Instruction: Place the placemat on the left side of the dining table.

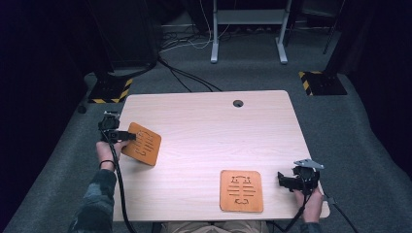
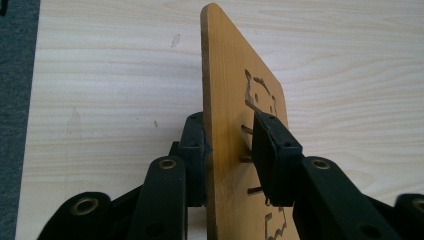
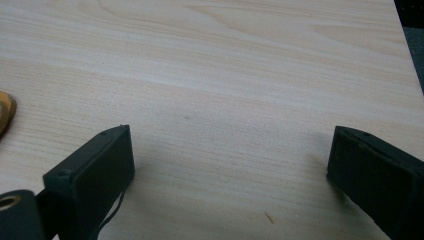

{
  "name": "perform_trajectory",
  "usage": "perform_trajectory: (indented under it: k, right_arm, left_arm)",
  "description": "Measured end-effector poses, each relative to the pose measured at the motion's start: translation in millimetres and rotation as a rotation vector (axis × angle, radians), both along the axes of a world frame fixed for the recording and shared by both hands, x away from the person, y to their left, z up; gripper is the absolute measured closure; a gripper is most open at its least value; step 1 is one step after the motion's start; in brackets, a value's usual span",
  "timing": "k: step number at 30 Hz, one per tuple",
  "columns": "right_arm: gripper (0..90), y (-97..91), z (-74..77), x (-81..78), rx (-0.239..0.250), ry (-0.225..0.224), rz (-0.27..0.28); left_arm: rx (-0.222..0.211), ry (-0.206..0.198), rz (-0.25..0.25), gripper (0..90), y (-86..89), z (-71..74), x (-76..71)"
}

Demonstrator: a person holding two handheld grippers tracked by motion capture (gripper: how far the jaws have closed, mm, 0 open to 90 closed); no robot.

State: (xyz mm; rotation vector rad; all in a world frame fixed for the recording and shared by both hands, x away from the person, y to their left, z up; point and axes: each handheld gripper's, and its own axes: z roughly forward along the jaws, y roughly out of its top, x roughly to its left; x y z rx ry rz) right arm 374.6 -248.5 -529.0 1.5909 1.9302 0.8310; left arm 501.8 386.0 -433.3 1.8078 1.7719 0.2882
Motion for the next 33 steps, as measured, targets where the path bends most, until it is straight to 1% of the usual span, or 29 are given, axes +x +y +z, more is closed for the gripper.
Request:
perform_trajectory:
  k: [4, 5, 7, 9, 12, 13, 14, 15, 16, 17, 18, 20, 21, 24, 25, 26, 28, 30, 32, 33]
  right_arm:
    - [3.9, 0.0, 0.0, 0.0, 0.0, 0.0, 0.0]
    - [3.9, -0.1, 0.0, 0.0, 0.0, 0.0, 0.0]
    - [3.9, 0.0, 0.0, 0.0, 0.0, 0.0, 0.0]
    - [3.9, 0.0, 0.0, 0.0, 0.0, 0.0, 0.0]
    - [3.9, -0.1, 0.0, 0.0, 0.0, 0.0, 0.0]
    - [3.9, -0.1, 0.0, 0.0, 0.0, 0.0, 0.0]
    - [3.9, -0.1, 0.0, 0.0, 0.0, 0.0, 0.0]
    - [3.9, -0.1, 0.0, 0.0, 0.0, 0.0, 0.0]
    - [3.9, -0.1, 0.0, 0.0, 0.0, 0.0, 0.0]
    - [3.9, -0.1, -0.1, 0.1, 0.001, 0.0, 0.0]
    - [3.9, -0.1, -0.1, 0.1, 0.001, 0.0, 0.001]
    - [3.9, -0.1, -0.1, 0.1, 0.001, 0.0, 0.001]
    - [3.9, -0.1, -0.1, 0.1, 0.001, 0.0, 0.001]
    - [3.9, -0.1, -0.1, 0.1, 0.001, -0.001, 0.001]
    - [3.9, -0.1, -0.1, 0.1, 0.001, 0.0, 0.001]
    - [3.9, -0.1, -0.1, 0.1, 0.001, 0.0, 0.001]
    - [3.9, -0.1, -0.1, 0.1, 0.001, 0.0, 0.001]
    - [3.9, -0.1, -0.1, 0.1, 0.001, 0.0, 0.001]
    - [3.9, -0.1, -0.1, 0.1, 0.001, 0.0, 0.001]
    - [3.9, -0.1, -0.1, 0.1, 0.001, 0.0, 0.0]
  left_arm:
    - [0.006, -0.002, -0.001, 66.5, 0.5, -1.3, 1.2]
    - [0.013, 0.006, -0.009, 66.2, 1.3, -1.1, 1.3]
    - [0.016, 0.001, 0.0, 65.6, 1.1, -2.6, 2.2]
    - [0.015, 0.008, 0.008, 64.9, 1.1, -3.3, 2.3]
    - [0.011, 0.007, 0.015, 63.8, 2.5, -5.7, 3.2]
    - [0.01, 0.015, 0.017, 63.6, 3.4, -6.0, 3.1]
    - [0.008, 0.013, 0.015, 63.4, 4.6, -7.1, 3.3]
    - [0.0, 0.02, 0.022, 63.2, 5.1, -7.7, 3.1]
    - [-0.005, 0.013, 0.03, 63.1, 5.7, -9.0, 3.6]
    - [-0.01, 0.008, 0.028, 62.9, 6.9, -10.2, 3.7]
    - [-0.008, 0.019, 0.025, 62.7, 8.1, -10.3, 3.7]
    - [-0.009, 0.021, 0.024, 62.3, 9.9, -11.9, 3.9]
    - [-0.017, 0.02, 0.037, 61.9, 9.6, -12.8, 4.1]
    - [-0.017, 0.023, 0.039, 60.5, 10.8, -15.3, 4.1]
    - [-0.019, 0.031, 0.044, 60.2, 11.1, -16.1, 4.0]
    - [-0.021, 0.023, 0.041, 59.7, 11.9, -17.4, 4.2]
    - [-0.018, 0.034, 0.034, 58.9, 14.1, -18.9, 4.1]
    - [-0.026, 0.034, 0.045, 58.5, 14.3, -20.2, 4.1]
    - [-0.03, 0.028, 0.046, 58.2, 15.7, -22.0, 3.8]
    - [-0.032, 0.037, 0.044, 58.0, 16.5, -22.6, 3.3]
